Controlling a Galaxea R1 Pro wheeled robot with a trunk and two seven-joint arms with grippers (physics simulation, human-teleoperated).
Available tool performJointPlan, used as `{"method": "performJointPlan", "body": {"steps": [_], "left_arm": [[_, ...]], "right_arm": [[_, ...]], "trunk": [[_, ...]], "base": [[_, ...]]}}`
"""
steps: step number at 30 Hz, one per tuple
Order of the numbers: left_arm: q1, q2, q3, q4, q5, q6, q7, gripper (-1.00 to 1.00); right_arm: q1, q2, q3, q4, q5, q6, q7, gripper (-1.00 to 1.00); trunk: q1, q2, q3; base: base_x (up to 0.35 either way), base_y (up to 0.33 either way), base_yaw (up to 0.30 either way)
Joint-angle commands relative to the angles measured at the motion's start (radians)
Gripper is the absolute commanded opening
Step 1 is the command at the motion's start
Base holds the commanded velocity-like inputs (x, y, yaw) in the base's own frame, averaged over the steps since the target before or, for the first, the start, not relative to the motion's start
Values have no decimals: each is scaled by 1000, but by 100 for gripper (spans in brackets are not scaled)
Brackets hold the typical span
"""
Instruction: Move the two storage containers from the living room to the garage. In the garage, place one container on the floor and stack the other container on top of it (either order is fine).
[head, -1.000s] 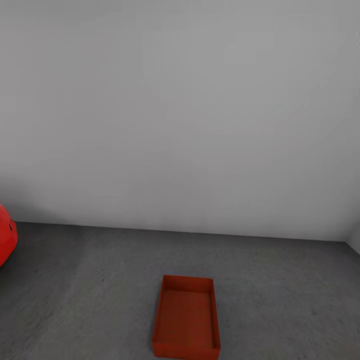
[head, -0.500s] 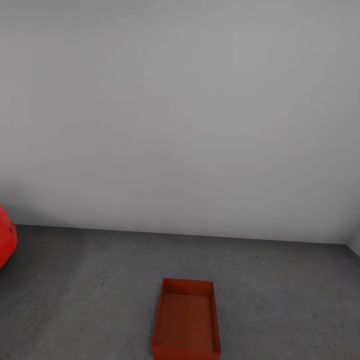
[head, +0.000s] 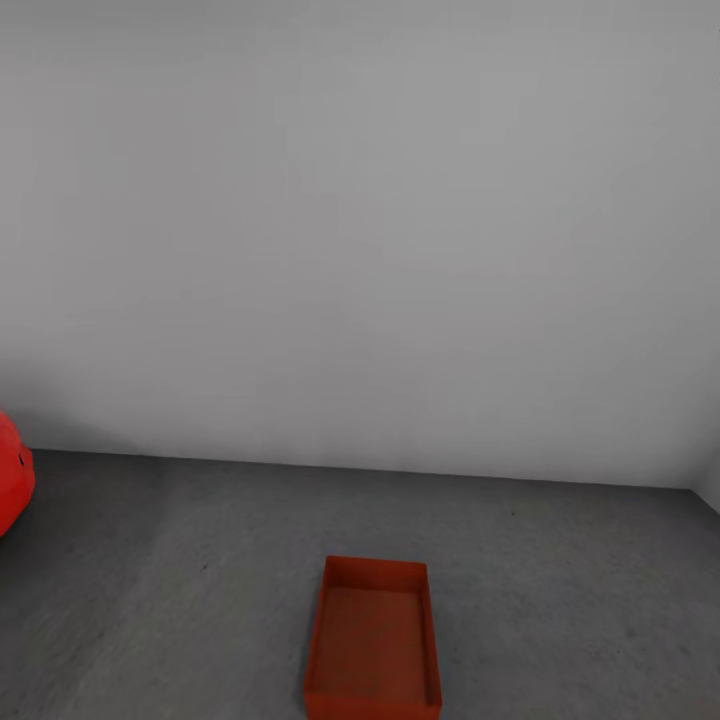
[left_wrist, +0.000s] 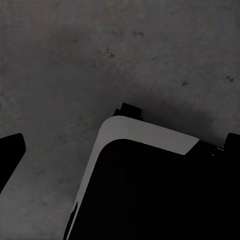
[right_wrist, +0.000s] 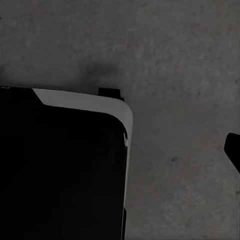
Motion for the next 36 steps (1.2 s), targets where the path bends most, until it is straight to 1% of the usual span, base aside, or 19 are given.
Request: {"method": "performJointPlan", "body": {"steps": [1,10,13,24,36], "left_arm": [[-1,0,-8,0,8,-2,2,100],[-1,0,-9,0,8,-2,2,100],[-1,0,-9,0,8,-2,2,100],[-1,0,-9,0,8,-2,3,100],[-1,0,-9,0,8,-2,3,100]], "right_arm": [[-1,0,9,3,-9,-5,0,100],[-1,0,8,3,-10,-8,-2,100],[-1,0,7,3,-11,-10,-3,100],[-1,0,5,3,-18,-14,-7,100],[-1,1,4,3,-14,-13,-2,100]], "trunk": [[0,-1,-1],[0,-1,-1],[0,-1,-1],[0,-1,-1],[0,-1,-1]], "base": [[0,0,0],[0,0,-4],[0,0,-130],[0,0,-270],[0,0,-295]]}}
